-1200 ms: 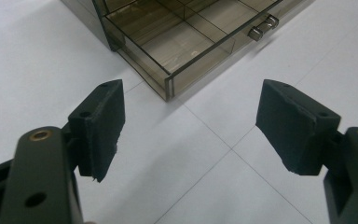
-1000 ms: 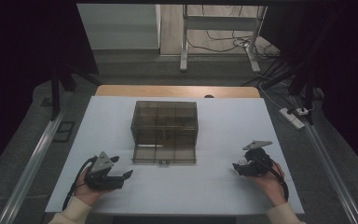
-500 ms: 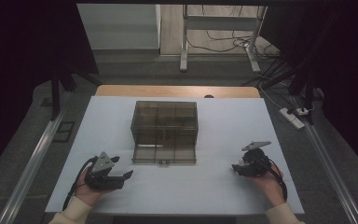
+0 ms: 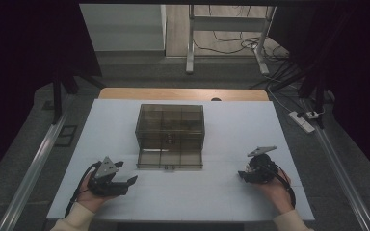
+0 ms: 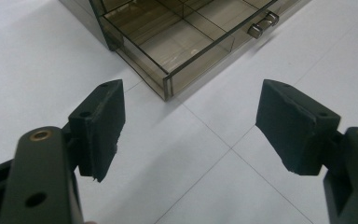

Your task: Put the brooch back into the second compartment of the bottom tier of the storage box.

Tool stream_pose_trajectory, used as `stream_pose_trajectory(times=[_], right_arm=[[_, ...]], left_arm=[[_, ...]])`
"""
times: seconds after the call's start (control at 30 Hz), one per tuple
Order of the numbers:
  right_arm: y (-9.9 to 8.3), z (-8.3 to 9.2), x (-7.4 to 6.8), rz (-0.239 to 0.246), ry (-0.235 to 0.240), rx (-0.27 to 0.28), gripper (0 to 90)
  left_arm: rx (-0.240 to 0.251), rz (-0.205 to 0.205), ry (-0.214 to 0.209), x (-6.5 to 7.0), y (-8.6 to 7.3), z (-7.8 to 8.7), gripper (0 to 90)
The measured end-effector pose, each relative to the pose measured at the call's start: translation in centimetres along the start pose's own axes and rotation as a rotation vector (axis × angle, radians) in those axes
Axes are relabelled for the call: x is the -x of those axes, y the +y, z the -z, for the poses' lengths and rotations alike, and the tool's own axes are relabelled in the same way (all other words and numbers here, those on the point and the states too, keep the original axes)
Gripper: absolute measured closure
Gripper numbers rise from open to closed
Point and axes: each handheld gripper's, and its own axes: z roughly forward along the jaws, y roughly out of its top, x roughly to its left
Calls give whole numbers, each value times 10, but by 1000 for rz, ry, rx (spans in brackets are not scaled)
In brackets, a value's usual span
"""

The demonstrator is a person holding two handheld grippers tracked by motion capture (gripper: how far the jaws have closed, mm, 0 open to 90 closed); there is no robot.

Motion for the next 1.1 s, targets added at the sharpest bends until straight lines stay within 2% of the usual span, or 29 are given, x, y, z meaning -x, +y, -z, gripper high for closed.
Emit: stream_pose_trajectory(times=[0.13,0.4,0.7,0.9,1.1], right_arm=[[0,1,0,-8,-6,-12,465],[-1,4,-1,29,15,-21,763],[-2,6,1,56,39,3,775],[2,17,0,54,22,82,775],[2,23,1,43,38,150,775]], left_arm=[[-1,-2,-1,0,0,0,251],[-2,-5,-2,1,0,0,251],[0,-5,-1,0,0,0,251],[3,-3,-1,0,0,1,251],[3,-3,-2,1,0,1,251]])
